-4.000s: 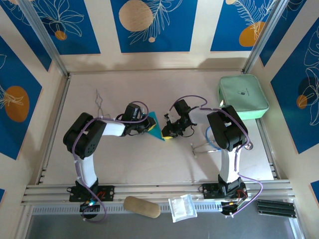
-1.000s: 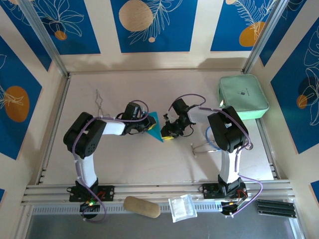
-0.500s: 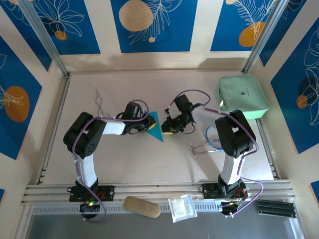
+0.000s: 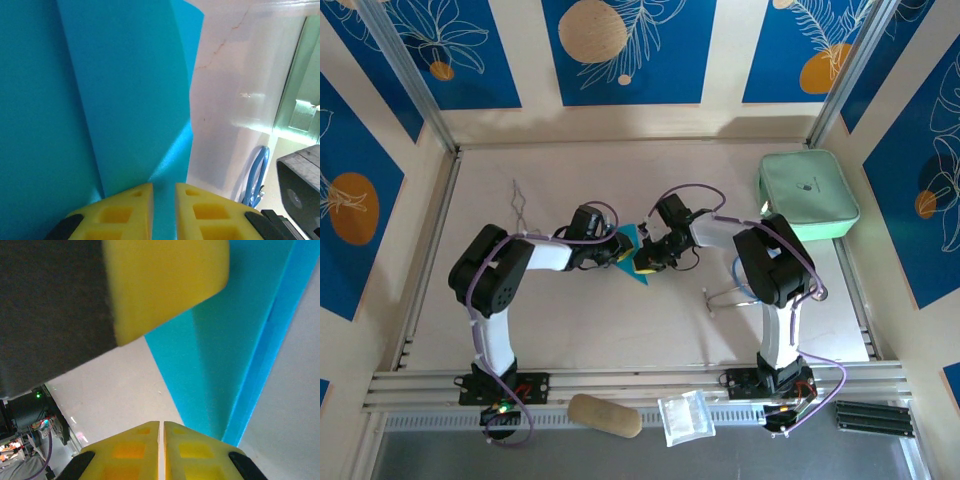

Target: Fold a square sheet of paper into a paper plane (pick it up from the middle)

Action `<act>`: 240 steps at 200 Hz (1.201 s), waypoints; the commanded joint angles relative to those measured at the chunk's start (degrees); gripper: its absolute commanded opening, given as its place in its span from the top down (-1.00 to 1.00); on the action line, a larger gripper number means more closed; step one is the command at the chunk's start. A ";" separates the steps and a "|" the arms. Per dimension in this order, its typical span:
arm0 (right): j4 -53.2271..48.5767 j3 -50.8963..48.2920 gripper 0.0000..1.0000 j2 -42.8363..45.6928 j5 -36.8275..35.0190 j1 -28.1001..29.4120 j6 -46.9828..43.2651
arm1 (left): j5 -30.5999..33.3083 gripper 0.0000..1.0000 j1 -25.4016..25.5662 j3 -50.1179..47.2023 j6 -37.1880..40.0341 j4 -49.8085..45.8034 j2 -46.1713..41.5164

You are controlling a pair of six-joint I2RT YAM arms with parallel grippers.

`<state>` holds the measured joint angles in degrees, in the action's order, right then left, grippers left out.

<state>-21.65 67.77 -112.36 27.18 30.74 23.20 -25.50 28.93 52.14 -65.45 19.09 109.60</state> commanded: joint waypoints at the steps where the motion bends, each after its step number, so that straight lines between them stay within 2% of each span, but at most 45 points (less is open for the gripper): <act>1: -0.89 0.88 0.77 -1.49 0.82 0.12 0.06 | -0.78 0.62 -0.45 1.12 1.29 -0.73 0.88; 128: -3.26 0.88 0.78 -4.01 -0.65 0.02 -1.94 | -0.37 0.63 -0.45 0.94 1.10 -1.00 1.00; 185: -3.79 1.75 0.77 -2.01 -0.32 0.02 -2.14 | -0.10 0.63 -0.49 0.73 1.15 -1.34 0.70; 240: -8.30 3.22 0.77 -4.36 -4.81 0.29 -6.28 | -0.47 0.62 -0.54 1.84 1.77 -1.89 -0.44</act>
<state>-25.23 69.56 -115.11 24.99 30.74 20.27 -25.50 28.93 52.25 -65.45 18.85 109.75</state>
